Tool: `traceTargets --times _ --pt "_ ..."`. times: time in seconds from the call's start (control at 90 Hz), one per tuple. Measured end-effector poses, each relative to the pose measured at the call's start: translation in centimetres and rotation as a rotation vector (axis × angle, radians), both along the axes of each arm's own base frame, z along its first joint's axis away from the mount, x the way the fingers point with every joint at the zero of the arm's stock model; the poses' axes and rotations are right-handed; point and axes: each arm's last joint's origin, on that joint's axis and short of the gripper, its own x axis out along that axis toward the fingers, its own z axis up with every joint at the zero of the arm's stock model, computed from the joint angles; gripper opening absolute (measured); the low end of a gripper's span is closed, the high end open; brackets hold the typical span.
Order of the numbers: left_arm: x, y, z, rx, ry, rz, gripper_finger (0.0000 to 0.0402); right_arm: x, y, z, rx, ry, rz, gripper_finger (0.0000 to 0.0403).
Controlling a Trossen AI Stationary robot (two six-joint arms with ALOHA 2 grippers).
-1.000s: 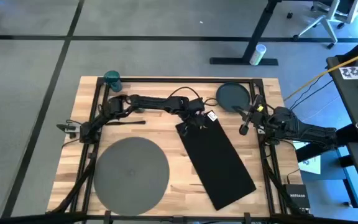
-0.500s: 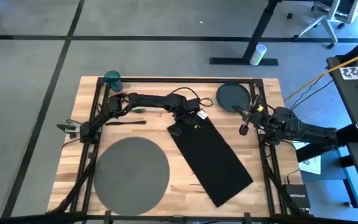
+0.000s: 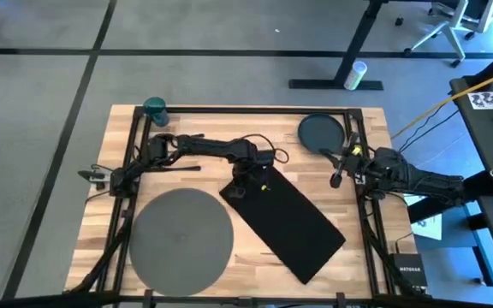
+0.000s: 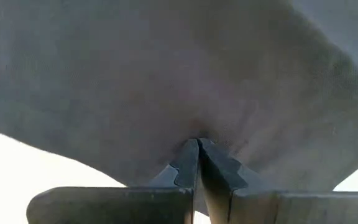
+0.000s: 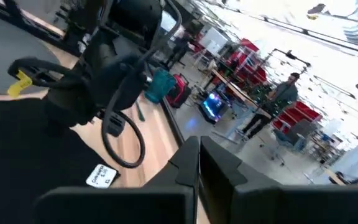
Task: Set table place
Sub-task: Fold the black table napkin
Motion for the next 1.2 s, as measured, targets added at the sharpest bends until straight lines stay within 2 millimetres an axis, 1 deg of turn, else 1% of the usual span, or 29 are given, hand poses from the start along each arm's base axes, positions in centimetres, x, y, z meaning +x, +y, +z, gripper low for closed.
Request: traceTargets --times 0.1,0.178,0.244,0.311,0.4,0.467,0.522,0.611,0.778,0.9,1.0,1.067,1.2 --pt "0.3 -1.0 0.6 -0.001 -0.047 -0.023 0.0 -0.1 0.2 0.5 -0.002 -0.019 0.072 0.0" --pt "0.4 -1.4 1.3 0.004 -0.086 -0.029 0.0 -0.4 0.4 1.8 -0.011 -0.064 0.126 0.0" --pt "0.3 -1.6 2.5 0.024 -0.118 -0.031 0.0 -0.8 0.6 3.0 -0.014 -0.096 0.152 0.0" --pt "0.3 -1.4 3.9 0.053 -0.165 -0.027 0.0 -1.2 0.7 4.2 -0.018 -0.124 0.168 0.0" --pt "0.0 -1.0 5.1 0.115 -0.181 -0.023 0.0 -1.7 0.8 5.5 0.0 -0.134 0.193 0.0" --pt "-0.3 -0.5 5.8 0.152 -0.192 -0.025 0.0 -1.7 0.8 5.8 0.045 -0.069 0.206 0.0" --pt "-0.4 0.0 6.4 0.167 -0.206 -0.017 0.0 -1.3 0.9 5.8 0.106 0.0 0.227 0.0" --pt "-0.7 1.1 6.8 0.173 -0.21 -0.001 0.0 -0.1 0.9 5.0 0.243 0.146 0.279 0.0" --pt "-0.8 2.2 6.6 0.168 -0.203 -0.018 0.0 2.0 1.1 3.1 0.535 0.486 0.378 0.0" --pt "-0.7 2.0 6.6 0.138 -0.209 -0.046 0.0 2.5 1.3 1.4 0.707 0.736 0.394 0.0" --pt "-0.7 1.8 6.6 0.117 -0.217 -0.065 0.0 2.6 1.7 0.3 0.828 0.891 0.407 0.0" --pt "-0.7 1.5 6.3 0.09 -0.228 -0.088 0.0 2.6 2.2 -0.2 0.881 0.974 0.417 0.0" --pt "-1.1 1.2 4.8 0.077 -0.202 -0.121 0.0 2.9 3.6 -0.6 0.951 1.078 0.459 0.0"
